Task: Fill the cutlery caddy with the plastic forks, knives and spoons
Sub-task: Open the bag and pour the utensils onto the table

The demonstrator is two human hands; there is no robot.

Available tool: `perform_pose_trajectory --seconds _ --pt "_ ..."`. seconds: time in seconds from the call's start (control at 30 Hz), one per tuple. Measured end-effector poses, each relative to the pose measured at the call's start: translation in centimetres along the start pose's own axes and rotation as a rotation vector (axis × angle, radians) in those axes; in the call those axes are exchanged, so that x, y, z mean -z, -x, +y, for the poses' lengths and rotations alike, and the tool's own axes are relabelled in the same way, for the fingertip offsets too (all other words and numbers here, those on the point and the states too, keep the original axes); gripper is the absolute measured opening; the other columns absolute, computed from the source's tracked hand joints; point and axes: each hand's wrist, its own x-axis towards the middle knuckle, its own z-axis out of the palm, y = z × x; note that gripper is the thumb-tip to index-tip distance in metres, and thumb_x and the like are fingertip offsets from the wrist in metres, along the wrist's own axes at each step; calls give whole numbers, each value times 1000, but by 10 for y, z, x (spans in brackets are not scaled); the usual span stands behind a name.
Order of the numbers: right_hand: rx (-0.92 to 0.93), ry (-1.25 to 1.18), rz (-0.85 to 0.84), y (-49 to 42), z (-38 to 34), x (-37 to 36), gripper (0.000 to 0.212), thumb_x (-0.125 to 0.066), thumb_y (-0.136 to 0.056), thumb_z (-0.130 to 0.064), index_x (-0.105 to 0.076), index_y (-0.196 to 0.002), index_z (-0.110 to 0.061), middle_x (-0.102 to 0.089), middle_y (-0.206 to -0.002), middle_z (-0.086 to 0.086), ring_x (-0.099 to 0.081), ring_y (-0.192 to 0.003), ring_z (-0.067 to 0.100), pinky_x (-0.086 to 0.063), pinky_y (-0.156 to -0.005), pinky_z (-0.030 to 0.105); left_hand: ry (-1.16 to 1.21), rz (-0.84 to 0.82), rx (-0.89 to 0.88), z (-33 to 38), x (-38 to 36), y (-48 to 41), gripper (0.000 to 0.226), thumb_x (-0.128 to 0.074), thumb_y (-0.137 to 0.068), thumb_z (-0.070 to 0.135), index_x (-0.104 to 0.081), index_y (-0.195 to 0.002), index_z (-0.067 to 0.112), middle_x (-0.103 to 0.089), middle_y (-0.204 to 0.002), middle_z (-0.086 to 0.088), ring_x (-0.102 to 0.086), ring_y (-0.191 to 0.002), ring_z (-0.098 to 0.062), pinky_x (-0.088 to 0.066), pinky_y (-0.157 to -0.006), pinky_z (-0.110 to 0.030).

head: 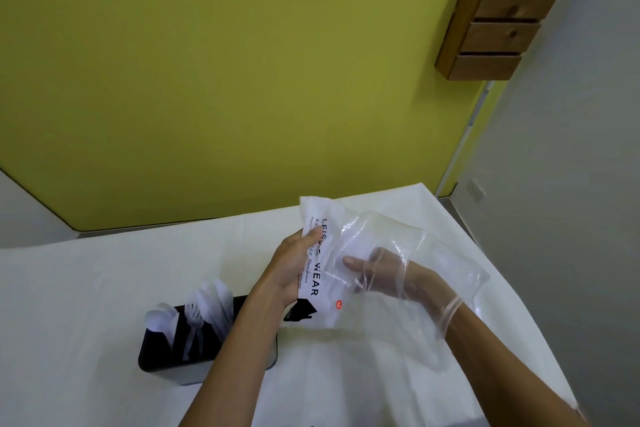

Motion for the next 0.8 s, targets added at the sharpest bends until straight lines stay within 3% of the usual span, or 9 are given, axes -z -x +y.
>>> perform_pose_trajectory --seconds 0.07,0.13,0.2,0.33,0.47,0.57,0.63,0.73,0.8 --pt "59 -117 -79 2 1 -11 31 -71 -89 -18 -66 -114 0 -75 -99 11 -74 -89 25 -59 -75 35 -73 15 -60 -3 -1 -4 20 -63 -98 21 -73 -112 10 -76 -106 -16 -72 -99 -39 -58 -87 -53" --pt "92 -236 -140 6 3 -20 31 -63 -93 -4 -63 -124 0 -71 -116 16 -69 -107 32 -57 -89 40 -143 74 -103 -7 -3 -5 14 -68 -95 18 -76 -104 13 -78 -102 -11 -73 -99 -35 -57 -91 -54" --pt "72 -358 -132 4 5 -26 37 -67 -90 -6 -63 -126 1 -66 -124 22 -65 -113 37 -53 -96 45 -174 116 -133 -10 -5 -5 11 -71 -93 20 -77 -98 13 -79 -96 -6 -74 -98 -32 -58 -90 -52" --pt "44 -468 -62 2 2 -39 23 -67 -88 -7 -74 -110 -4 -72 -111 17 -72 -94 30 -57 -84 38 -201 138 -207 -17 -8 -9 10 -71 -93 25 -75 -96 16 -79 -93 -7 -75 -84 -22 -59 -77 -38" --pt "27 -491 -35 1 1 -46 16 -58 -95 -5 -70 -105 -4 -74 -91 11 -73 -77 22 -60 -73 31 -413 180 -232 -27 -4 -13 27 -62 -93 50 -68 -92 24 -72 -76 5 -66 -67 -14 -49 -64 -28" --pt "44 -469 -26 -1 1 -42 16 -61 -91 -7 -76 -86 -5 -73 -82 10 -72 -73 21 -57 -68 27 -484 154 -183 -29 3 -16 40 -54 -93 62 -69 -100 26 -74 -88 8 -70 -82 -13 -54 -77 -32" --pt "91 -517 16 -3 1 -43 18 -60 -88 -6 -72 -76 -5 -69 -74 11 -70 -63 19 -56 -61 26 -456 95 -157 -29 5 -15 37 -55 -95 57 -70 -105 25 -77 -93 3 -74 -86 -17 -58 -78 -33" --pt "39 -647 149 -5 1 -44 20 -45 -99 -4 -62 -104 5 -59 -86 16 -65 -48 12 -53 -51 20 -528 83 -171 -30 8 -18 22 -59 -99 35 -71 -111 21 -77 -95 -1 -74 -86 -22 -60 -76 -37" --pt "-24 -619 104 -1 -2 -37 11 -55 -92 -2 -64 -86 0 -60 -70 11 -61 -49 19 -52 -53 25 -668 154 -221 -27 11 -22 19 -54 -99 26 -70 -107 20 -76 -95 -3 -71 -87 -26 -58 -74 -35"
